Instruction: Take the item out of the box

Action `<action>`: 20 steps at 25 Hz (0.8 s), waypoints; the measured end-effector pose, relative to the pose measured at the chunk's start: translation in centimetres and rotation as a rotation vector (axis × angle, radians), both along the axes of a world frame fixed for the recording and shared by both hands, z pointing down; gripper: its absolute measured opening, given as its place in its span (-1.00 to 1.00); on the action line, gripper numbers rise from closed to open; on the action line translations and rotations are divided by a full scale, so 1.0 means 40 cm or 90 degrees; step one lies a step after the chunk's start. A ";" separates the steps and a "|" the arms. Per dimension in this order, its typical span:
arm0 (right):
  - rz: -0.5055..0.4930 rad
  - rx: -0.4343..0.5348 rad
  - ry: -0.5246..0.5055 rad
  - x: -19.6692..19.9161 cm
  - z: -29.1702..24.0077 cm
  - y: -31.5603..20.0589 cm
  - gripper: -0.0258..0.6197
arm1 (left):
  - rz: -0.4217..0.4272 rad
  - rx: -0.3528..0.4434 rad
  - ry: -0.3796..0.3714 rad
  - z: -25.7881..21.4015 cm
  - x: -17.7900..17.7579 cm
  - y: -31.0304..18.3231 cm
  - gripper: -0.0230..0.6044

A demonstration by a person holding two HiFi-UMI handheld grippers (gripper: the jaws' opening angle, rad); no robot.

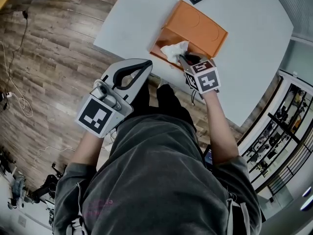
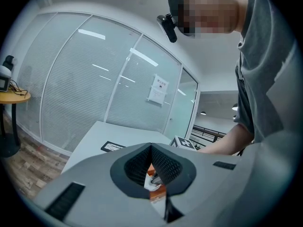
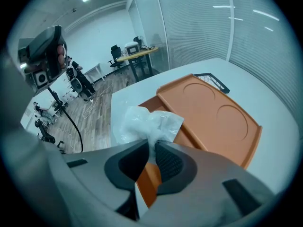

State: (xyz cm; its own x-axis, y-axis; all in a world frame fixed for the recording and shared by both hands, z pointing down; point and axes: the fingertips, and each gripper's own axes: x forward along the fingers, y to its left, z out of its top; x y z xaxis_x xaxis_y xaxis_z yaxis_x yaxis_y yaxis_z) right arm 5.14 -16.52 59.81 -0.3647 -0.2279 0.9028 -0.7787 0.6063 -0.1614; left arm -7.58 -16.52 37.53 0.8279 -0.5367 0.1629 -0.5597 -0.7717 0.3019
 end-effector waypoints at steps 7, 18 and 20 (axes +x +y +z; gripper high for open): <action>0.002 0.040 -0.016 0.008 -0.063 -0.027 -0.76 | -0.002 0.024 -0.012 -0.039 0.014 0.005 -0.89; 0.008 0.121 -0.055 0.032 -0.198 -0.079 -0.76 | -0.004 0.072 -0.028 -0.123 0.056 -0.005 -0.89; 0.010 0.136 -0.063 0.034 -0.220 -0.094 -0.76 | -0.008 0.082 -0.033 -0.137 0.058 -0.012 -0.89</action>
State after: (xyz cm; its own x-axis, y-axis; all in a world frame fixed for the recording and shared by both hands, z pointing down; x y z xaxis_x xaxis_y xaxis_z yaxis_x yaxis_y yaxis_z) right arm 6.50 -20.29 51.02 -0.4438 -0.4169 0.7933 -0.7753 0.6226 -0.1065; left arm -5.27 -17.01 32.04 0.8132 -0.5665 0.1336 -0.5819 -0.7950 0.1715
